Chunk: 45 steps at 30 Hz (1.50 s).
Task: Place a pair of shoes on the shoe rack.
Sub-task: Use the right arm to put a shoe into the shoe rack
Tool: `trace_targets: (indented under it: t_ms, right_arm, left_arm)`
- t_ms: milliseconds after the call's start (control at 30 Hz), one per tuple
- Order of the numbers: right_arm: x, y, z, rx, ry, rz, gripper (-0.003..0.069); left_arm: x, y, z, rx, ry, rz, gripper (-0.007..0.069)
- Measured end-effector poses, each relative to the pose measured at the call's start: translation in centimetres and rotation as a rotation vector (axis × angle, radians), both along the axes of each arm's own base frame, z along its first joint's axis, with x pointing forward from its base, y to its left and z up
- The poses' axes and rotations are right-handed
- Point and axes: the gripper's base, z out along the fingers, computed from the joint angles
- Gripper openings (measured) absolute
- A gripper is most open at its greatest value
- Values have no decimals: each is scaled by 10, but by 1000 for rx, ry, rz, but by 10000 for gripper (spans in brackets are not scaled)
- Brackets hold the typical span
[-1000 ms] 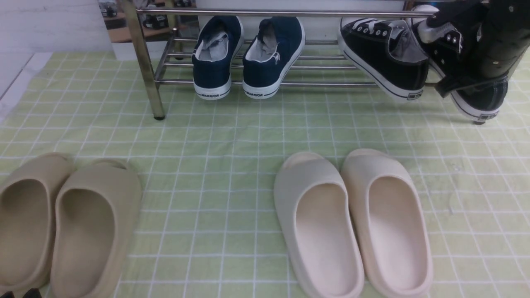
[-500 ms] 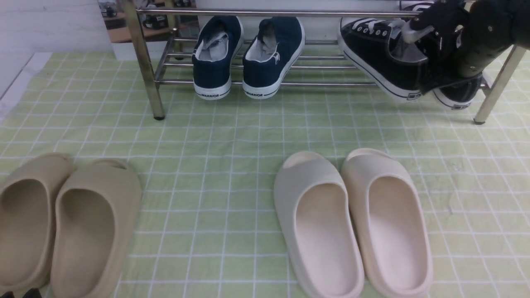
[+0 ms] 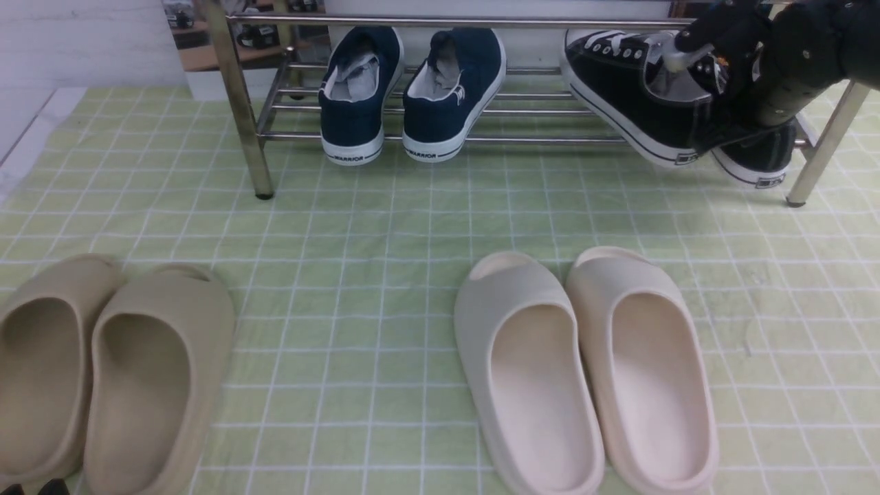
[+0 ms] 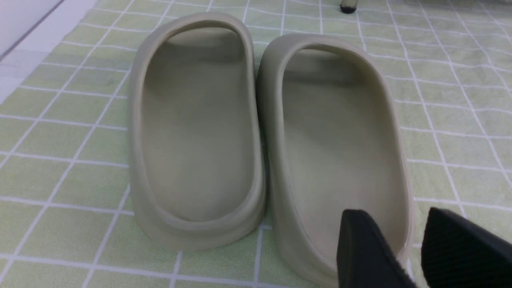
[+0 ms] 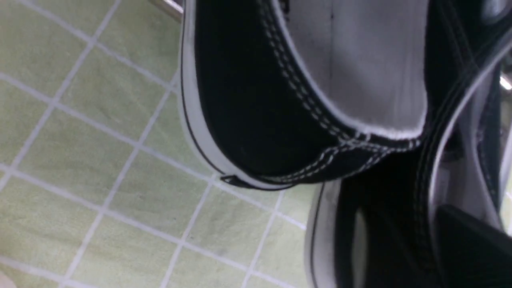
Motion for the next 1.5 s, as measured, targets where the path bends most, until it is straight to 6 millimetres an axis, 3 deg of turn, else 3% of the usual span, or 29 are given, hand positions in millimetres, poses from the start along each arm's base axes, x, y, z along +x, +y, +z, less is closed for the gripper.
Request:
trace_targets:
  t_ms: [100, 200, 233, 267, 300, 367, 400, 433, 533, 600, 633, 800, 967, 1167, 1500]
  right_arm:
    - [-9, -3, 12, 3, 18, -30, 423]
    - [-19, -6, 27, 18, 31, -73, 462]
    - [-29, -8, 43, 30, 29, -106, 470]
    - [-32, -9, 47, 35, 27, -115, 470]
    - [-44, -12, 64, 51, 22, -152, 454]
    - [-59, -17, 81, 75, 28, -200, 391]
    - [-60, -18, 82, 82, 29, -206, 382]
    - [-66, -21, 86, 99, 47, -230, 314]
    - [-73, -33, 64, 142, 139, -278, 123]
    - [-75, -40, 40, 170, 190, -297, 22]
    - [-73, -42, 31, 183, 191, -298, 4]
    - [-57, -46, -7, 237, 111, -270, -3]
    - [-34, -42, -19, 273, -22, -220, -3]
    - [-26, -39, -19, 287, -51, -214, -3]
    - [-16, -14, -11, 339, -167, -135, -3]
  left_arm:
    - [0, 0, 0, 0, 0, 0, 239]
    - [0, 0, 0, 0, 0, 0, 239]
    - [0, 0, 0, 0, 0, 0, 239]
    - [0, 0, 0, 0, 0, 0, 239]
    - [0, 0, 0, 0, 0, 0, 239]
    - [0, 0, 0, 0, 0, 0, 239]
    - [0, 0, 0, 0, 0, 0, 239]
    - [0, 0, 0, 0, 0, 0, 239]
    - [0, 0, 0, 0, 0, 0, 239]
    - [0, 0, 0, 0, 0, 0, 239]
    - [0, 0, 0, 0, 0, 0, 239]
    - [0, 0, 0, 0, 0, 0, 239]
    - [0, 0, 0, 0, 0, 0, 239]
    - [0, 0, 0, 0, 0, 0, 239]
    - [0, 0, 0, 0, 0, 0, 239]
